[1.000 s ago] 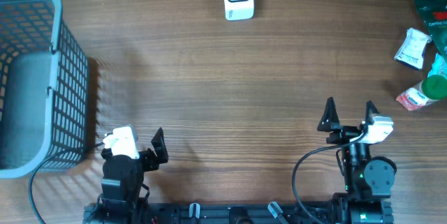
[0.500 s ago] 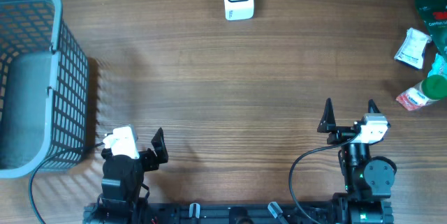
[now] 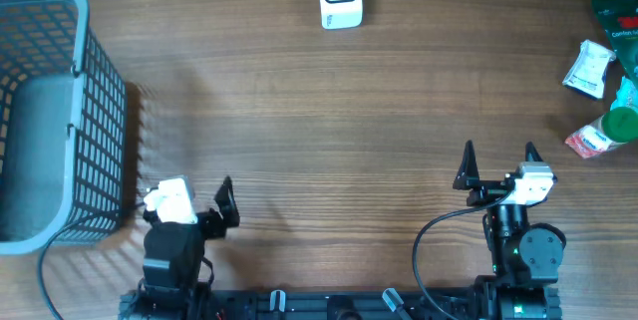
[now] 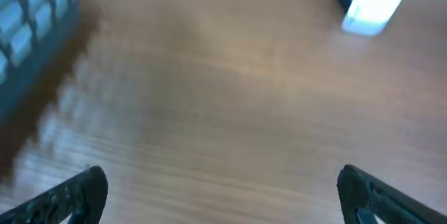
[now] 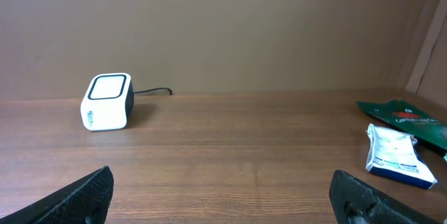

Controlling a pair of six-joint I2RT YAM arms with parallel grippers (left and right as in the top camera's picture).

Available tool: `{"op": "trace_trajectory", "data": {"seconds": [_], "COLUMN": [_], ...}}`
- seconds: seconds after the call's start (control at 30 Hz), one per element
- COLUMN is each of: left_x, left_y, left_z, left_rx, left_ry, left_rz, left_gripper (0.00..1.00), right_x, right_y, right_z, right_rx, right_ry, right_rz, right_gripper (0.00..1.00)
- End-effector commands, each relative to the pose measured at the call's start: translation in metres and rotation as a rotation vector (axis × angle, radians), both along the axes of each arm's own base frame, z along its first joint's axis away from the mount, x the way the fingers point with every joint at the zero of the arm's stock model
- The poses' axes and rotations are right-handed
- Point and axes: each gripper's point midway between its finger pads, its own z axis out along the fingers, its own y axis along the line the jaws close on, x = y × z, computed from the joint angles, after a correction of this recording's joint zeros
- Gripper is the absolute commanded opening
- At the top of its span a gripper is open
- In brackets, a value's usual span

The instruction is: Scan the item barcode

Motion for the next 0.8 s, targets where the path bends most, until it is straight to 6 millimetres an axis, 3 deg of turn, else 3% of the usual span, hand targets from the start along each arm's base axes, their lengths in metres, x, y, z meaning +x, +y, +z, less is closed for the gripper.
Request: {"op": "trace_trajectory", "data": {"seconds": [0.0,0.07,0.17,0.3,0.43,0.77], "left_x": [0.018,0.021,0.028,0.035,0.035,0.035], "left_y": [0.002,0.005,0.01,0.016,0.008,0.006], "left_z": [0.055,0.065,0.053,0.055,0.053,0.053], "left_rx": [-0.017,-0.017,-0.013,-0.014,0.124,0.125], "left_ry": [-0.245,-0.294,-0.319,-0.396,-0.385,-0.383], "left_rz": [0.017,0.04,0.071,0.093,0.009,-0.004], "left_gripper": [1.0,1.0,1.0,1.0,1.0,1.0], "right_x": [-0.001,-0.001,-0.001,-0.001,-0.001,-0.001], "right_y": [0.003,0.003,0.003,0.003,0.003,0.003], "right_z": [0.002,0.002,0.002,0.002,0.002,0.002], "right_rx": [-0.019,-0.019,-0.019,-0.019,-0.019,-0.019], "right_ry": [-0.01,-0.01,-0.01,-0.01,-0.01,-0.01], "right_rz": [0.014,0.014,0.014,0.014,0.014,0.014], "right_gripper": [1.0,1.0,1.0,1.0,1.0,1.0]}}
